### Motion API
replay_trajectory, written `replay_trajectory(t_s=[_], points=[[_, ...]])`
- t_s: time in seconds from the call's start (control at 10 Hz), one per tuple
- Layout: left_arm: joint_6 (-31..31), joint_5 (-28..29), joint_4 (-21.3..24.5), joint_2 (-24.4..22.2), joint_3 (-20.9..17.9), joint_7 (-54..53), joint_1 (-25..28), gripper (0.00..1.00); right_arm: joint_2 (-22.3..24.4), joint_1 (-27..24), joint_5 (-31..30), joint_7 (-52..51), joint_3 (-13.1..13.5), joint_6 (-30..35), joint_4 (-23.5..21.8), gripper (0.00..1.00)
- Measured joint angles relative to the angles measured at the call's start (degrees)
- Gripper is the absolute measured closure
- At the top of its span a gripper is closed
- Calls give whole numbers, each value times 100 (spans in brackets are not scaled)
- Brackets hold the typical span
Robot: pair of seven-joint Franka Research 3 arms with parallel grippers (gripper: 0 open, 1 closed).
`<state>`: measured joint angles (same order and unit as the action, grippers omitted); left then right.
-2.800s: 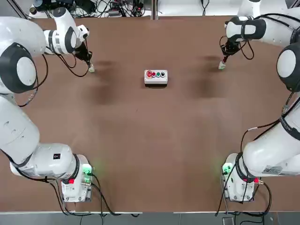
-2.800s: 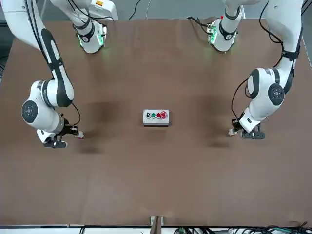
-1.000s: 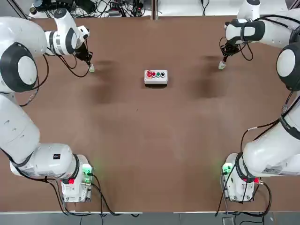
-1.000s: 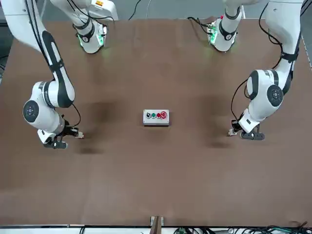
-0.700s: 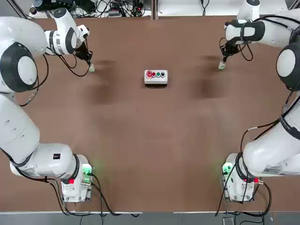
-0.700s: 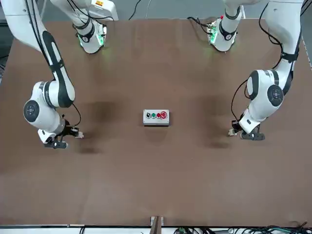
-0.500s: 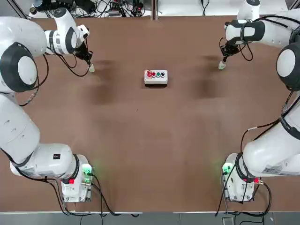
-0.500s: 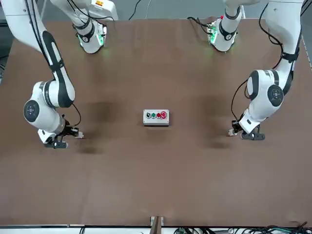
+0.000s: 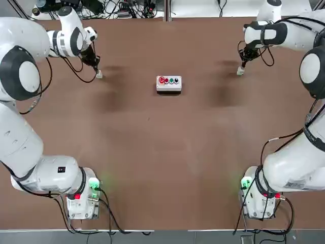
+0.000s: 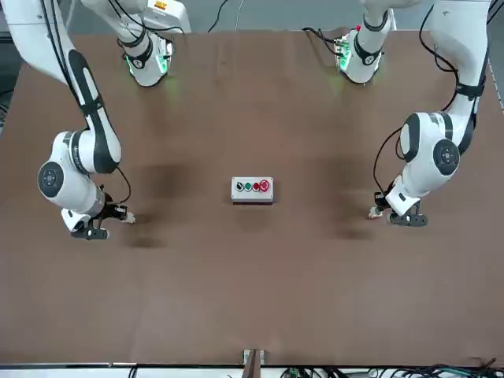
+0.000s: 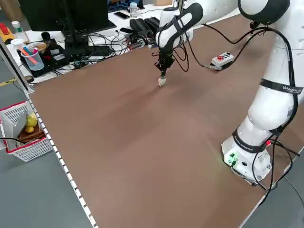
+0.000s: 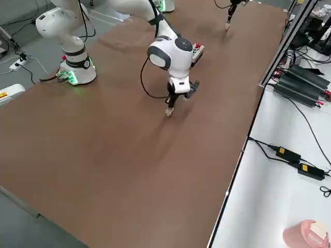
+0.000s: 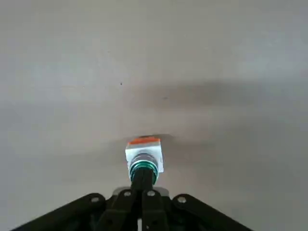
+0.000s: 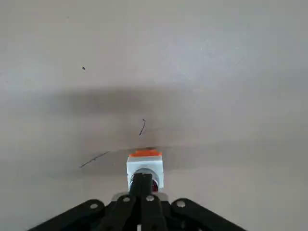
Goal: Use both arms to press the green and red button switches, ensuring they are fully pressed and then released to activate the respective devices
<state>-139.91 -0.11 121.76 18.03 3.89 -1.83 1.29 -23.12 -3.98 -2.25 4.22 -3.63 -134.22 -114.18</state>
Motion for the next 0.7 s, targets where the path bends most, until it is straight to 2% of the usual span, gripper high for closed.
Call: replay_trajectory(t_s=[0.2, 0.4, 0.7], points=[[140, 0, -124, -6, 1, 0, 0, 99, 3, 0, 0, 0, 0, 21, 4, 99], [550, 0, -359, -27, 7, 0, 0, 99, 4, 0, 0, 1, 0, 114, 37, 99], [607, 0, -481, -174, 8, 7, 4, 98, 4, -1, 0, 4, 1, 148, 48, 99]])
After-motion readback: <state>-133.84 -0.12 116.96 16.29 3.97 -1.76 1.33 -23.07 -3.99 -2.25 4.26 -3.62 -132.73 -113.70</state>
